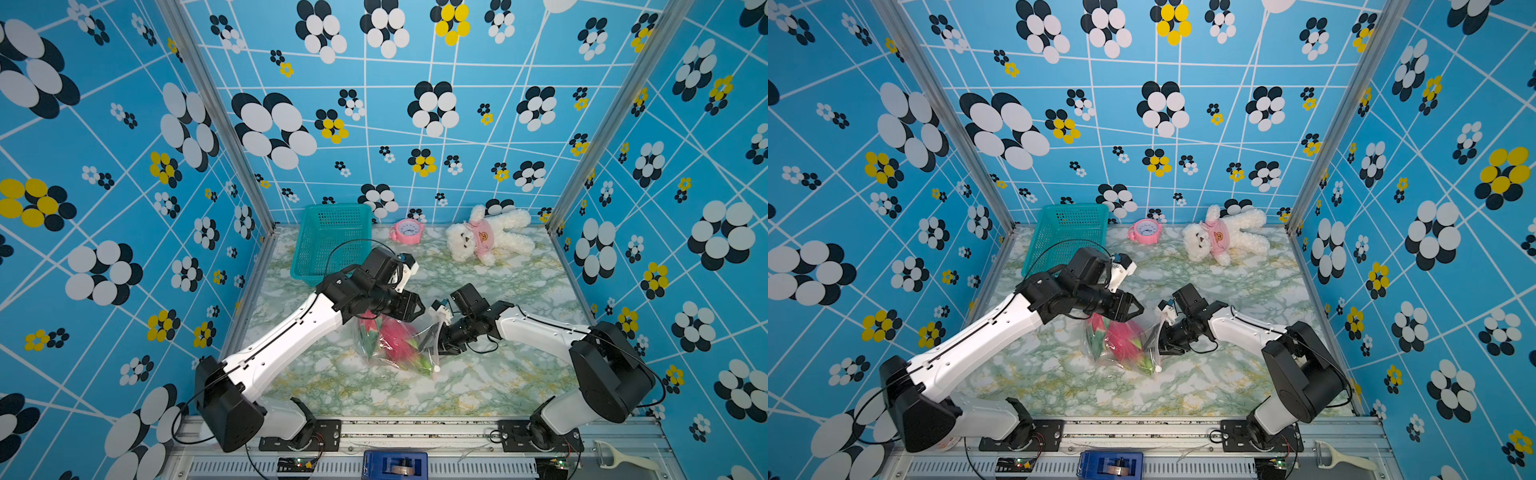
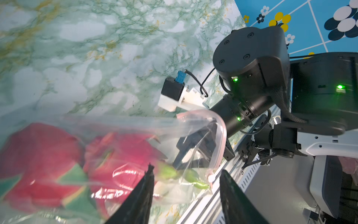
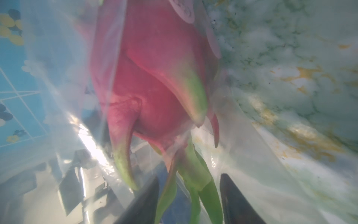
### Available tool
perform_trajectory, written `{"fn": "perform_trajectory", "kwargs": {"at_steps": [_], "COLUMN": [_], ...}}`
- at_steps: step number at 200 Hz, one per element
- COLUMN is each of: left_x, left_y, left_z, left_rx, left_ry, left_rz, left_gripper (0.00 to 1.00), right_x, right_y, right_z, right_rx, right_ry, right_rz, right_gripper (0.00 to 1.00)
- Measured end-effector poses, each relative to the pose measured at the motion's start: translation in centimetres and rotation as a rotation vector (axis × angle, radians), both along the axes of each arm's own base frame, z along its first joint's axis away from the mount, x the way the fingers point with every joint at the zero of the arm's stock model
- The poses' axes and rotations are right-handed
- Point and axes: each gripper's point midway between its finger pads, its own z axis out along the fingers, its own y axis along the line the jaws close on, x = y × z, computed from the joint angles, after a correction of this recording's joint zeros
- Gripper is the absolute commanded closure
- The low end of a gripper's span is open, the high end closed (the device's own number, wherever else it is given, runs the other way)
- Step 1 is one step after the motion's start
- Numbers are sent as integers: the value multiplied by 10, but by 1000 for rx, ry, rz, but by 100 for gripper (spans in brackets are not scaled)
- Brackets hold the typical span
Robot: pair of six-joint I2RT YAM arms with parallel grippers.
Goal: Open the zip-top bag and take out the dragon fruit
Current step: Pick up the dragon fruit from the zipper food storage bag.
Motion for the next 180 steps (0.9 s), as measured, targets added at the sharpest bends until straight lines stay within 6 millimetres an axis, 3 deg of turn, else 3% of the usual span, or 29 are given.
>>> {"fn": "perform_trajectory", "kwargs": {"at_steps": [4, 16, 58, 78, 146, 180], "left_x": [-5, -16, -52, -59, -46, -40], "left_y": [8, 23, 52, 61, 50, 50], "left_z": [-2, -12, -82, -104, -124, -127], "left_rx": [3, 13, 101, 139, 138, 135], "left_ry": [8, 35, 215, 261, 272, 266], "left_rz": [18, 52, 124, 151, 169, 181], "left_gripper": [62, 67, 73, 75, 82, 84], "right_x": [-1, -5, -13, -14, -30, -26], "right_y": [1, 7, 12, 12, 22, 14], "right_z": [0, 2, 3, 0, -22, -30], "right_rx": [2, 16, 28, 11, -124, -191], "right_ry": [-2, -8, -14, -3, -12, -37], "right_rz": [5, 24, 60, 74, 213, 201], "right_gripper": [45, 44, 45, 46, 54, 76]}}
